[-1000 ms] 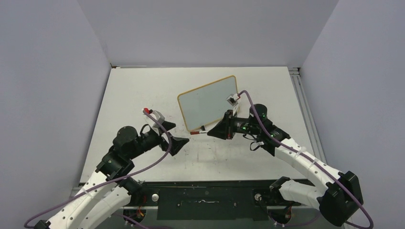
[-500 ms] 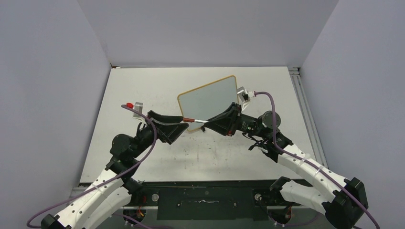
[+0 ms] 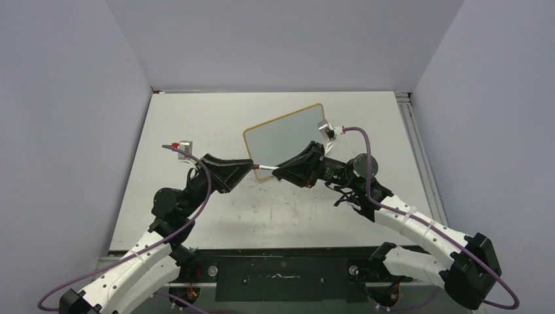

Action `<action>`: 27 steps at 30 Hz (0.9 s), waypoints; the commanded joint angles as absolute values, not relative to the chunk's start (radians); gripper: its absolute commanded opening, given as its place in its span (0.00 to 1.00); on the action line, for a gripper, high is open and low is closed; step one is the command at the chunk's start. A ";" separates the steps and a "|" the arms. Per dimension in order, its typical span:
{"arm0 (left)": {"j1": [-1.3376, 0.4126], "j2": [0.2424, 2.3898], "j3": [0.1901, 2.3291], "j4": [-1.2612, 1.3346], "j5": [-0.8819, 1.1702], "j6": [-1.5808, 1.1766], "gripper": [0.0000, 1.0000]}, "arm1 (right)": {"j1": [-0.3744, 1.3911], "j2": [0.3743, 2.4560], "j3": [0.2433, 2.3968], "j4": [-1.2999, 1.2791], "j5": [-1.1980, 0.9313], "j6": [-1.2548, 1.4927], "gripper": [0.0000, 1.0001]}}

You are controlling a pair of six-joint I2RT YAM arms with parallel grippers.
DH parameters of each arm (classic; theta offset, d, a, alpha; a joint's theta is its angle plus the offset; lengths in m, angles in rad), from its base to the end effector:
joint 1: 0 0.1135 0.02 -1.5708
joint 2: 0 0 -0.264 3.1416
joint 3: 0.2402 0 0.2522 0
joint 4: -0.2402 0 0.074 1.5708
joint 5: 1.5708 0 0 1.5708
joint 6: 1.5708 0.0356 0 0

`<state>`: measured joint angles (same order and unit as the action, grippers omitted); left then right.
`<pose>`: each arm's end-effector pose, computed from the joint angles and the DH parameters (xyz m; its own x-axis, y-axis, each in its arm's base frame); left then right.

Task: Write a sentence on the whiteboard
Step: Open the whiteboard marker at the center of the board.

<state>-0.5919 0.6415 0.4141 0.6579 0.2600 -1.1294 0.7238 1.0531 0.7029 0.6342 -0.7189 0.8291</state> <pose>0.1270 -0.0964 0.3199 -0.5149 -0.7067 -0.4852 0.6263 0.0764 -0.7758 0.1619 0.1744 0.3435 -0.5749 0.2324 -0.7845 -0.8115 -0.0387 0.5831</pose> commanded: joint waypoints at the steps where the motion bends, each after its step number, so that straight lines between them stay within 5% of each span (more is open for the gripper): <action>1: -0.584 0.635 0.418 0.733 0.226 -1.179 0.49 | 0.733 1.061 0.709 0.729 -0.709 0.829 0.05; 11: -0.584 0.673 0.405 0.780 0.215 -1.245 0.23 | 0.742 1.062 0.714 0.674 -0.696 0.777 0.05; 15: -0.583 0.688 0.403 0.788 0.206 -1.270 0.00 | 0.760 1.060 0.736 0.600 -0.679 0.712 0.05; 27: -0.573 0.686 0.382 0.841 0.205 -1.287 0.00 | 0.764 1.044 0.671 0.733 -0.624 0.794 0.05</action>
